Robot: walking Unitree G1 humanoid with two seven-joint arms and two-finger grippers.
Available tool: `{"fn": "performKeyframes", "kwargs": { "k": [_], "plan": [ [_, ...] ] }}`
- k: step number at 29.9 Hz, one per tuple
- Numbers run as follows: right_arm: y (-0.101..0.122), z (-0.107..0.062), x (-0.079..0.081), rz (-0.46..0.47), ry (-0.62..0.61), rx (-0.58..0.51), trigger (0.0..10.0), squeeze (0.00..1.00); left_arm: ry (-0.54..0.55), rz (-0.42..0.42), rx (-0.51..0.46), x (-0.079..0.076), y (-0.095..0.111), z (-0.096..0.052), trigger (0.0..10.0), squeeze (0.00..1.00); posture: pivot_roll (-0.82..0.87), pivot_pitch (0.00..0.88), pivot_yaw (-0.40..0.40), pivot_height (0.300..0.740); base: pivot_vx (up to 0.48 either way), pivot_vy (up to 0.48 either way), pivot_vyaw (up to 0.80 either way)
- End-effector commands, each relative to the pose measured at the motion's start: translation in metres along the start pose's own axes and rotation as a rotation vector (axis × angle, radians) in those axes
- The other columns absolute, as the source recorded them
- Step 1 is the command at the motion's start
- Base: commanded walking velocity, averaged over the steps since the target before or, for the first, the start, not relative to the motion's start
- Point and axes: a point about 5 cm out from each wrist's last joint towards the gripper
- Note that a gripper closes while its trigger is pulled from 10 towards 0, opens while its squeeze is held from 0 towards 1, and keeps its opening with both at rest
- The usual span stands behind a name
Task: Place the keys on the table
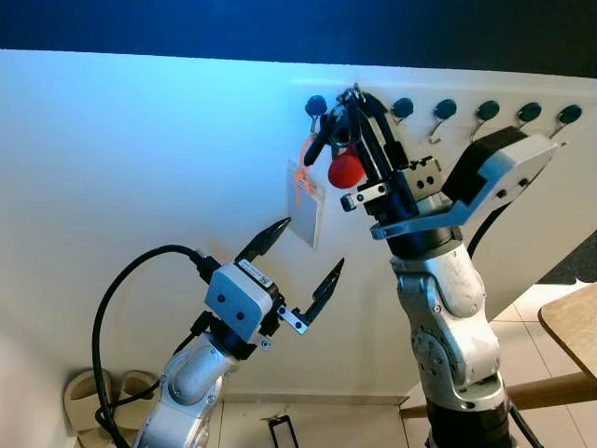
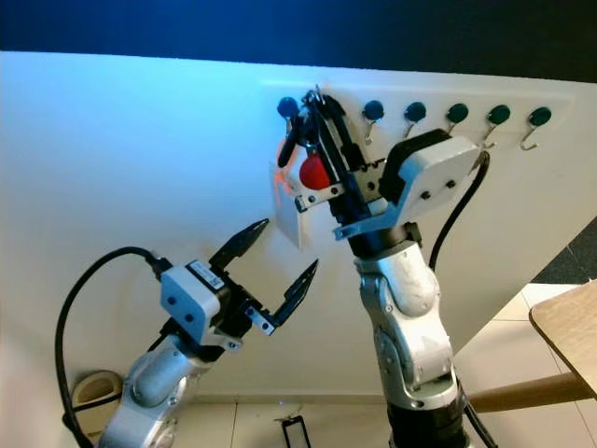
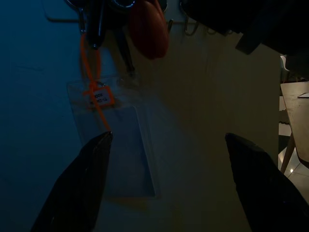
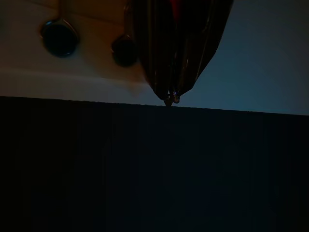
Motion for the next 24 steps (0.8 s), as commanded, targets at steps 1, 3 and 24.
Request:
{"fn": "performKeyframes", "kwargs": {
  "k": [1,3,24],
  "plan": [
    [0.009,0.002,0.001,0.004,0.016,-0.043,0.0,0.0,-0.012,-0.001,-0.009,-0.002,0.002,0.001,10.0,0.0,0.05,0.098,-0.038,0.74,0.0,0.0,0.0],
    [0.011,0.003,0.004,0.014,0.033,-0.061,0.0,0.0,-0.01,-0.001,-0.012,-0.002,0.003,0.001,10.0,0.0,0.05,0.098,-0.039,0.74,0.0,0.0,0.0],
    [-0.036,-0.082,-0.007,-0.082,-0.124,0.243,0.0,0.0,0.295,-0.023,0.272,0.03,-0.061,-0.077,10.0,0.0,0.04,0.085,-0.019,0.74,0.0,0.0,0.0]
  ]
}}
Point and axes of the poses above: a point about 5 cm out from each wrist's last joint towards the gripper, its own z axis pointing out of the wrist towards the gripper, its own y axis along the axis of the wrist's last joint, x = y × z, and after that the axes turned 6 degrees about -z, right-handed
